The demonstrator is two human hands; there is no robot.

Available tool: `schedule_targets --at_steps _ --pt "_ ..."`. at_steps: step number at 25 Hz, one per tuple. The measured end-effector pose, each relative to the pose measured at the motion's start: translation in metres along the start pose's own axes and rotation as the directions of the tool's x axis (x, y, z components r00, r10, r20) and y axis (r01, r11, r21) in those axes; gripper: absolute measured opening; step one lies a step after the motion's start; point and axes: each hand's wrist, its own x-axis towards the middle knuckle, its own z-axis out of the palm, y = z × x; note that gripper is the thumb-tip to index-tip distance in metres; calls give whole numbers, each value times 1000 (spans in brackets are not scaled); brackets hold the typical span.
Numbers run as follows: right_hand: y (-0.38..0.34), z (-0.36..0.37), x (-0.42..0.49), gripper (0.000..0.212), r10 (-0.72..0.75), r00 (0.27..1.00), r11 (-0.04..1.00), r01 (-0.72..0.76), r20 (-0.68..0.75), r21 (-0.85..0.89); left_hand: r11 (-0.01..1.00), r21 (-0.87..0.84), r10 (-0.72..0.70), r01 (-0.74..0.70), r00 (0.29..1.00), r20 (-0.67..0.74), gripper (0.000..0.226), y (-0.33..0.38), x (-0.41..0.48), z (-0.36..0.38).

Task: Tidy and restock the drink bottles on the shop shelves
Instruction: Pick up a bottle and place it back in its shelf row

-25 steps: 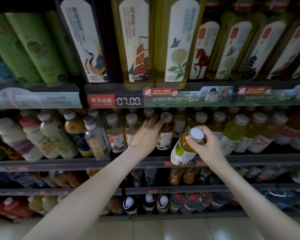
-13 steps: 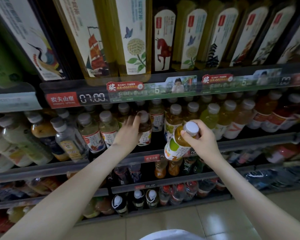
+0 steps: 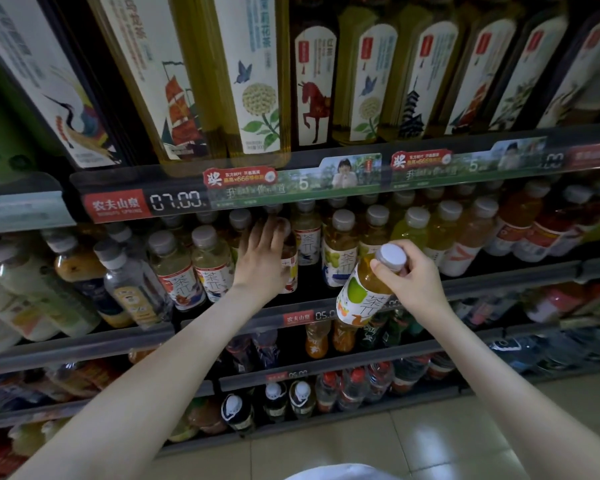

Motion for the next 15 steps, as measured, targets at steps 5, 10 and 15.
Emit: schedule_targets --at_steps 5,10,15 --pt "9 -29 -7 19 39 996 999 -39 -82 10 972 48 233 -231 970 -67 75 54 8 7" --pt "19 -55 -20 19 105 983 994 -99 -153 43 947 -21 321 -321 947 -18 77 90 41 13" --pt "29 -71 -26 19 154 973 987 -143 -173 75 989 -21 148 -146 981 123 62 99 54 14"
